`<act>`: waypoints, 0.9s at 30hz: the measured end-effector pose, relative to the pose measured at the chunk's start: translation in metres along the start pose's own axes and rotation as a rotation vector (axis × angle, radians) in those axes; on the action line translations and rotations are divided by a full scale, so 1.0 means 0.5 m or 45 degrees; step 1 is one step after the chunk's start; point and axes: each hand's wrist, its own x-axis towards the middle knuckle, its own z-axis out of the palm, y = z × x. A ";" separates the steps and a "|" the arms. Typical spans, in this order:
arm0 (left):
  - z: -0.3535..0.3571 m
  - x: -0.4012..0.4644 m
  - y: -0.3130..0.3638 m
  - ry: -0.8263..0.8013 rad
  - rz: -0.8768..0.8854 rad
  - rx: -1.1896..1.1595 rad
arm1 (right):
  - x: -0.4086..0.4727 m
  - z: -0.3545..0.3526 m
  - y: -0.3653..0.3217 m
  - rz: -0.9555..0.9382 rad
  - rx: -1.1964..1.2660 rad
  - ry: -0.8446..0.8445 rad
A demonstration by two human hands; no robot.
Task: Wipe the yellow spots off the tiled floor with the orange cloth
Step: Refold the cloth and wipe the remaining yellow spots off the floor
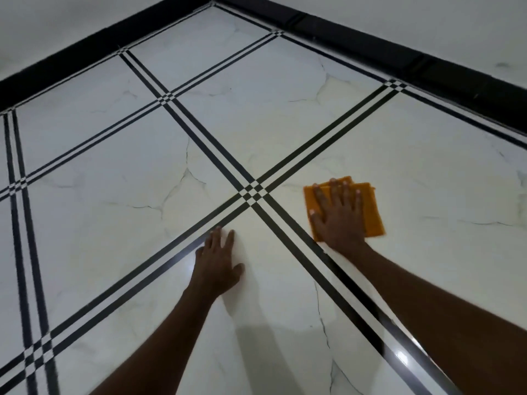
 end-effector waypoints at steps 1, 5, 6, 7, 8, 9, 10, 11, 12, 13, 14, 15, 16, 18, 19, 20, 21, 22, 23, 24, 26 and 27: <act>0.004 0.000 0.025 -0.004 0.028 -0.033 | -0.023 -0.009 0.008 0.034 0.007 0.015; 0.025 0.010 0.098 -0.040 0.006 -0.078 | -0.095 0.001 -0.050 -0.266 0.022 -0.093; 0.030 0.016 0.103 -0.036 -0.015 -0.088 | -0.087 0.001 -0.049 -0.427 -0.005 -0.131; 0.032 0.016 0.096 -0.035 -0.024 -0.082 | -0.069 0.001 -0.043 -0.535 -0.019 -0.143; 0.032 0.016 0.090 -0.028 -0.011 -0.073 | -0.045 -0.001 -0.026 -0.555 -0.032 -0.139; 0.031 0.016 0.083 -0.015 0.003 -0.062 | -0.026 -0.005 -0.007 -0.487 -0.048 -0.126; 0.031 0.016 0.079 -0.007 0.006 -0.055 | -0.014 -0.009 0.014 -0.336 -0.054 -0.095; 0.029 0.017 0.081 -0.006 0.003 -0.051 | -0.009 -0.013 0.037 -0.140 -0.051 -0.046; 0.027 0.018 0.088 -0.022 -0.010 -0.042 | -0.015 -0.015 0.050 0.043 -0.052 0.000; 0.025 0.019 0.096 -0.047 -0.023 -0.026 | -0.025 -0.015 0.049 0.179 -0.062 0.028; 0.021 0.021 0.105 -0.072 -0.033 -0.011 | -0.035 -0.016 0.036 0.253 -0.066 0.043; 0.016 0.022 0.112 -0.102 -0.042 0.000 | -0.047 -0.016 0.010 0.261 -0.051 0.036; 0.009 0.026 0.117 -0.136 -0.049 0.007 | -0.056 -0.014 -0.023 0.190 -0.019 0.019; -0.002 0.032 0.121 -0.212 -0.062 0.025 | -0.062 0.001 -0.090 -0.113 0.051 -0.049; -0.008 0.037 0.124 -0.238 -0.064 0.039 | -0.058 0.008 -0.112 -0.251 0.067 -0.097; -0.013 0.039 0.126 -0.261 -0.068 0.050 | -0.052 0.012 -0.125 -0.343 0.061 -0.157; -0.019 0.042 0.126 -0.277 -0.072 0.054 | -0.045 0.013 -0.129 -0.398 0.037 -0.199; -0.023 0.043 0.126 -0.291 -0.070 0.053 | -0.041 0.013 -0.124 -0.437 0.013 -0.215; -0.026 0.043 0.124 -0.304 -0.069 0.047 | -0.039 0.010 -0.111 -0.466 -0.008 -0.216; -0.029 0.044 0.122 -0.315 -0.070 0.034 | -0.040 0.005 -0.095 -0.478 -0.015 -0.213; -0.033 0.043 0.118 -0.335 -0.075 -0.002 | -0.044 -0.006 -0.048 -0.400 0.000 -0.197; -0.036 0.044 0.118 -0.340 -0.075 -0.015 | -0.048 -0.011 -0.020 -0.305 -0.002 -0.159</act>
